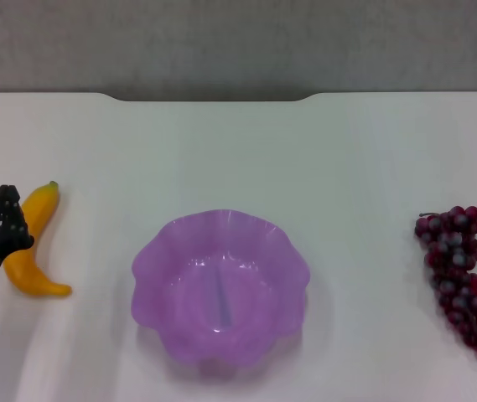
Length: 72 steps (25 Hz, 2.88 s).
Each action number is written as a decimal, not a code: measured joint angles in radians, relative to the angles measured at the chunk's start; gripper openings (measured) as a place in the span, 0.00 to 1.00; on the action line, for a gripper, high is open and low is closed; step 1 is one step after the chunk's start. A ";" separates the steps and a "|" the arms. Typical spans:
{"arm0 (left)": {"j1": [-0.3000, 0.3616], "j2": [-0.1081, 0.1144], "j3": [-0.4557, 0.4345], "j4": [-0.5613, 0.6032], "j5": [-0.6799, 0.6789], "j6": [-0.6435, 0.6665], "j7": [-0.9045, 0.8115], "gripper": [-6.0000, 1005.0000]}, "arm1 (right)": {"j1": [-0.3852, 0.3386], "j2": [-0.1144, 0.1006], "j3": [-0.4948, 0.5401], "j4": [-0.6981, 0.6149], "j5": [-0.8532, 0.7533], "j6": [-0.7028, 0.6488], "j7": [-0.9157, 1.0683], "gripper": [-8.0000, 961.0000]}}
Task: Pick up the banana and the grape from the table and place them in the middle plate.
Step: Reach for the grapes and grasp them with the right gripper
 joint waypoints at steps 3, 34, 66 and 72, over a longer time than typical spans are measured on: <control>0.001 -0.002 -0.005 0.000 -0.006 0.002 0.005 0.05 | 0.001 -0.002 -0.004 -0.010 -0.068 -0.017 0.031 0.01; -0.029 -0.001 -0.005 -0.035 -0.010 -0.105 0.051 0.52 | 0.026 -0.008 -0.028 -0.022 -0.175 0.033 0.129 0.38; -0.031 -0.001 0.001 -0.029 0.000 -0.126 0.072 0.89 | 0.124 -0.005 -0.068 0.001 -0.691 0.458 0.302 0.92; -0.031 -0.001 0.001 -0.028 0.000 -0.126 0.072 0.89 | 0.124 -0.004 -0.069 0.003 -0.691 0.496 0.303 0.92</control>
